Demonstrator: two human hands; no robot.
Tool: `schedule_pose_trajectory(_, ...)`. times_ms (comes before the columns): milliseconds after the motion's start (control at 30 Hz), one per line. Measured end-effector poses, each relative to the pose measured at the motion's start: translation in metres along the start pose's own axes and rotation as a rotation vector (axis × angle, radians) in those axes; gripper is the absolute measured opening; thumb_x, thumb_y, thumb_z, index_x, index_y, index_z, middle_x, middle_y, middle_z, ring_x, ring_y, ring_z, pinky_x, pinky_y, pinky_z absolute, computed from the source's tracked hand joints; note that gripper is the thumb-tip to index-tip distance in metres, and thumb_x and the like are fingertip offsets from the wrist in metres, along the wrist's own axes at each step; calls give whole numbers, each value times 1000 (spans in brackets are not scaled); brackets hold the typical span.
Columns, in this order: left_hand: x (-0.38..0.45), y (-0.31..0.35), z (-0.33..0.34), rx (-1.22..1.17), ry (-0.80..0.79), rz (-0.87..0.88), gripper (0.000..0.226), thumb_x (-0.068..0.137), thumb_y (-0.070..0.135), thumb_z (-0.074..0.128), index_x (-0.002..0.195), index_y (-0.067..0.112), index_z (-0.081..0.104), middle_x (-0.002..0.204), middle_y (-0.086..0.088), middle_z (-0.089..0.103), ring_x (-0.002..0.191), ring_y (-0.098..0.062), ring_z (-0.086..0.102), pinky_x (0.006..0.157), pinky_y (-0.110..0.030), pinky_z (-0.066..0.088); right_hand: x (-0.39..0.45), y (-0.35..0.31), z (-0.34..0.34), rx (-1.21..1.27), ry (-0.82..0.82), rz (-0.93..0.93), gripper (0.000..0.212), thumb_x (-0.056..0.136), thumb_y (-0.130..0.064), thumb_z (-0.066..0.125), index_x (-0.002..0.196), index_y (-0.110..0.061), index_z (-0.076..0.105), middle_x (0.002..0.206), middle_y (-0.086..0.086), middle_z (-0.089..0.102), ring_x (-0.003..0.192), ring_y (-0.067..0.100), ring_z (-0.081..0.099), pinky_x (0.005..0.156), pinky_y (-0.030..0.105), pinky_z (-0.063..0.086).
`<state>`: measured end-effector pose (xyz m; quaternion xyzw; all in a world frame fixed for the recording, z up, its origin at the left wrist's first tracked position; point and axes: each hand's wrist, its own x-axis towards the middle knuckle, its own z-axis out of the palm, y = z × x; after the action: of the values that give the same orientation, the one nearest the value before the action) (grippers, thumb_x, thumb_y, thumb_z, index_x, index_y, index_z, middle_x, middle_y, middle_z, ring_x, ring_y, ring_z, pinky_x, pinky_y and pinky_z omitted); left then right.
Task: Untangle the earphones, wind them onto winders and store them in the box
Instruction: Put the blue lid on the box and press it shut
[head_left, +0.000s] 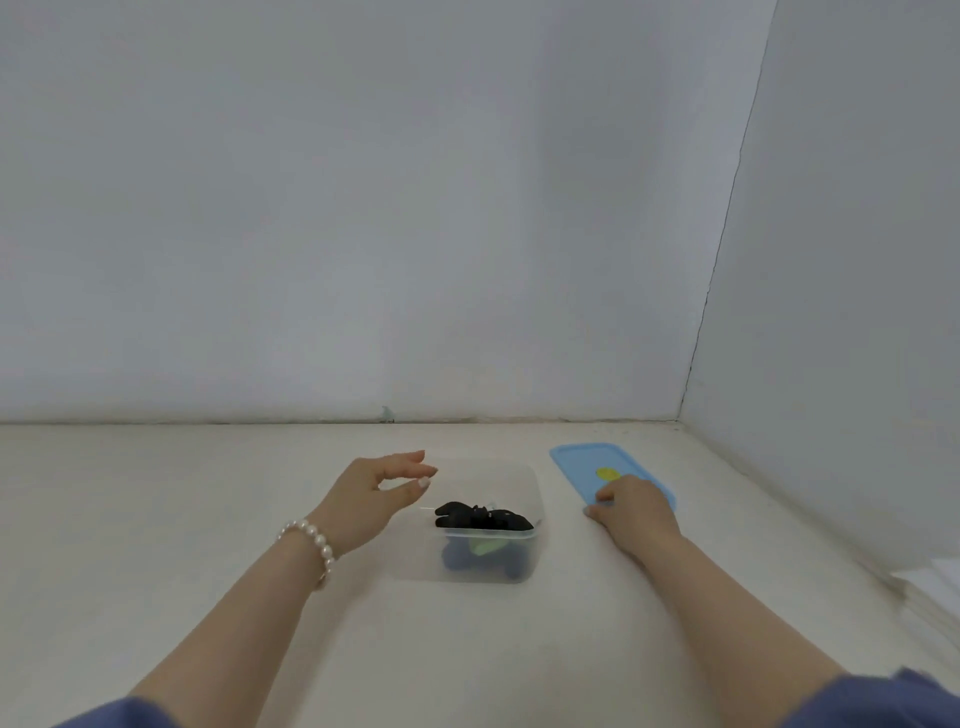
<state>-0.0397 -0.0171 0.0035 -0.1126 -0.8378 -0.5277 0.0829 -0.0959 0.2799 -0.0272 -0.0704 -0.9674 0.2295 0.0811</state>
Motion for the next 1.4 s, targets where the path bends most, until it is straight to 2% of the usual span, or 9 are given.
schedule_pose_trajectory(167,0,-14,14,49,15,13,39,86,32,60,124,30,53,148,10,33,140,-1,13,112,-26,14,4,3,9,-116,55,-34,27,90,-28,57,81,-4,66,86,7,67,82,22,60,64,28,39)
schedule_pose_trajectory(333,1,-16,20,-3,-8,16,40,92,28,51,131,24,47,150,10,29,141,-1,7,108,-21,11,2,13,14,-168,134,-69,13,91,-15,47,78,-16,50,91,5,61,91,25,58,65,26,32)
schedule_pose_trajectory(567,-4,-6,13,-145,87,3,41,94,23,47,134,21,45,145,8,36,138,-2,20,108,-22,15,-1,-4,-14,460,336,61,16,90,-10,55,87,1,66,86,11,60,82,25,52,69,28,33)
schedule_pose_trajectory(733,1,-3,11,-267,166,-47,40,97,27,41,136,22,43,144,6,40,127,-3,34,106,-22,23,-19,-43,-27,839,204,-51,22,88,-10,59,67,-14,61,70,4,55,72,19,48,73,34,44)
schedule_pose_trajectory(833,4,-6,14,-349,195,-98,42,97,35,37,139,29,37,148,8,35,135,-7,31,115,-33,22,-38,-63,-26,745,133,-233,18,88,-9,59,71,-14,62,68,-4,56,65,10,48,66,16,40)
schedule_pose_trajectory(1033,7,-4,15,-414,198,-80,43,97,43,33,140,37,32,150,13,28,138,-6,27,117,-34,18,-57,-65,-25,692,11,-419,17,86,-7,61,74,-20,62,97,3,64,96,14,58,80,8,41)
schedule_pose_trajectory(1133,2,-5,15,-291,123,-89,40,94,40,43,131,28,47,148,5,34,134,-9,32,112,-27,20,-61,-57,-21,654,-58,-475,27,82,-2,66,68,-24,63,93,0,63,103,17,59,91,25,44)
schedule_pose_trajectory(1267,-5,-14,15,-70,49,-70,55,74,36,71,123,18,56,152,5,26,135,-10,30,106,-23,23,-64,-55,-19,526,-159,-471,30,79,-3,69,64,-30,65,107,-11,57,102,0,53,84,3,35)
schedule_pose_trajectory(1400,-6,-16,12,-32,94,-46,50,70,26,78,115,17,60,146,3,36,121,-10,41,100,-23,32,-63,-54,-23,628,-222,-451,27,77,2,70,66,-22,67,121,-2,54,111,3,49,96,14,37)
